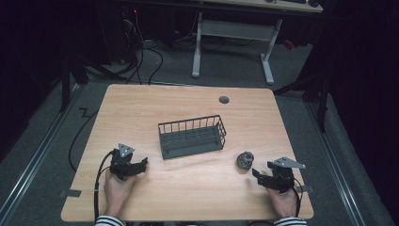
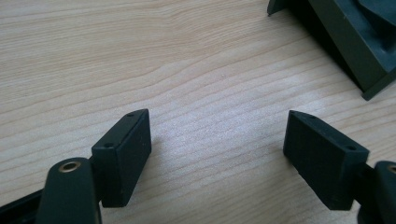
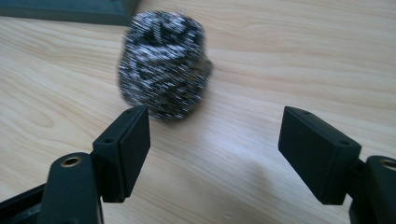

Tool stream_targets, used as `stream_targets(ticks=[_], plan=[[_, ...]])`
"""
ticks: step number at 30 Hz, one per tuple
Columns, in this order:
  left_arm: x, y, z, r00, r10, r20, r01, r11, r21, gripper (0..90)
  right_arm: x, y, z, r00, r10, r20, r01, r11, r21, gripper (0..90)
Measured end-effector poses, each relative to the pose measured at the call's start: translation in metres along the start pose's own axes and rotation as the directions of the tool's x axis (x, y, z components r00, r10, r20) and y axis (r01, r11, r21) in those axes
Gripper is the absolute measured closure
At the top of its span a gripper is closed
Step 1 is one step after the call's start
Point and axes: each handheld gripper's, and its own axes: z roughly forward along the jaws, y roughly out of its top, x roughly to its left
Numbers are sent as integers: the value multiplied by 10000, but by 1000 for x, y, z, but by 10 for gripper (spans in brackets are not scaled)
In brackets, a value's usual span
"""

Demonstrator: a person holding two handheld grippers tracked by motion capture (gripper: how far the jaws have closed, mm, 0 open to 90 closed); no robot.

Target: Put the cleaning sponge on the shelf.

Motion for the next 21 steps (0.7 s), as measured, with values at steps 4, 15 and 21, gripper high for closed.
stream_targets(ticks=[4, 15, 21], plan=[[0, 0, 0, 10000, -1, 1, 1, 10000, 3, 239, 9, 6, 2, 9993, -291, -218, 291, 9996, -11, 243], [0, 0, 0, 10000, -3, 2, 3, 10000, 2, 238, 21, 20, 8, 9966, -645, -518, 649, 9979, 58, 221], [0, 0, 0, 10000, -2, 3, 2, 10000, 2, 239, 25, 27, 12, 9953, -783, -571, 787, 9969, 34, 218]])
